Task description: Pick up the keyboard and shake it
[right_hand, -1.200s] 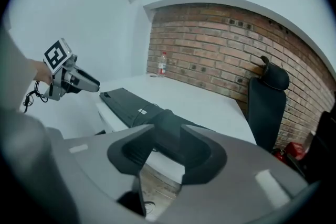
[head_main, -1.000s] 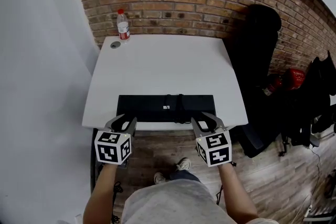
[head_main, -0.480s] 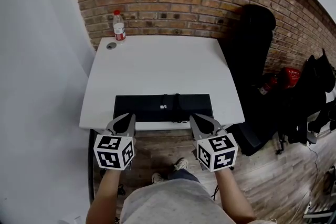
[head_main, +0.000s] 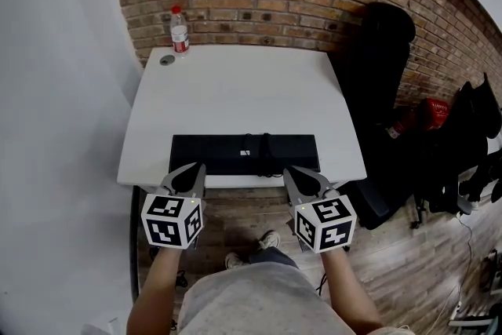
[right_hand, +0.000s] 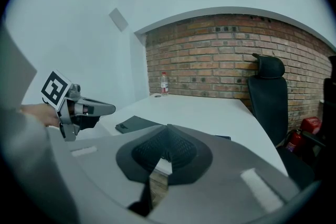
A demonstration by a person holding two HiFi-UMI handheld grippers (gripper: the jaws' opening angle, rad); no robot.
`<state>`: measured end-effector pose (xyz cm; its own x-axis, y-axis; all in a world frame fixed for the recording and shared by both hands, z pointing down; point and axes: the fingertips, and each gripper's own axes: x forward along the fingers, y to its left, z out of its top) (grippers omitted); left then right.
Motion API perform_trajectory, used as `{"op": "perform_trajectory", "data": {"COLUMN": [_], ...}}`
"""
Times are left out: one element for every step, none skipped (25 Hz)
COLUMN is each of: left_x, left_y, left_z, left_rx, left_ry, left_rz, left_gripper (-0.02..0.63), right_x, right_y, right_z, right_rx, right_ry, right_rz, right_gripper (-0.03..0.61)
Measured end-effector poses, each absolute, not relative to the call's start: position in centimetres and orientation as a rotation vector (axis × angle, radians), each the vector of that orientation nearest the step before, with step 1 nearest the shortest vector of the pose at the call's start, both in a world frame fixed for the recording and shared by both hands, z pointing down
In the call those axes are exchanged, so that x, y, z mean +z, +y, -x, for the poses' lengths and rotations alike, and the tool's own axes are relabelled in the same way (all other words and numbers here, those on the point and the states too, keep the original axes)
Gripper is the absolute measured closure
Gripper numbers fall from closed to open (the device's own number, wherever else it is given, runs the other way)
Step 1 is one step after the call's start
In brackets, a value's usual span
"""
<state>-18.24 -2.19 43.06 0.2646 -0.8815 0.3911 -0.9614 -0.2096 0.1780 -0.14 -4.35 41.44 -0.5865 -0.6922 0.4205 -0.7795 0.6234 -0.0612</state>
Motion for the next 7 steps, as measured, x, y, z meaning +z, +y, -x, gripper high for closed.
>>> {"op": "perform_trajectory", "data": {"left_x": [43.10,43.11,43.10,43.08,43.07,43.05,43.04], "left_y": [-2.18,-2.18,-2.20,-2.24,-2.29,-2.35,-2.41], "left_z": [18.21,18.17,18.11,18.04,17.98,17.92,17.86], "left_rx": [0.288,0.288,0.288,0.288,0.289,0.289,0.290], "left_ry": [-1.673,-1.671,-1.669,-1.667,-1.665,-1.664,-1.662], "left_rz": [-2.161,-2.162,-2.163,-2.165,-2.166,-2.167,-2.168], "left_gripper": [0.620,0.620,0.620,0.620,0.620,0.620,0.620], "right_x": [41.46,41.48,41.48,41.48,41.47,41.47,41.46], "right_y": [-4.35,-4.36,-4.38,-4.43,-4.48,-4.54,-4.60], "right_z": [0.19,0.24,0.27,0.29,0.30,0.32,0.34], "right_rx": [0.340,0.341,0.342,0.343,0.343,0.343,0.343], "right_ry": [-2.493,-2.494,-2.494,-2.495,-2.496,-2.496,-2.497], "right_rz": [-1.176,-1.174,-1.173,-1.172,-1.171,-1.170,-1.169], "right_gripper": [0.566,0.566,0.566,0.566,0.566,0.566,0.566]}}
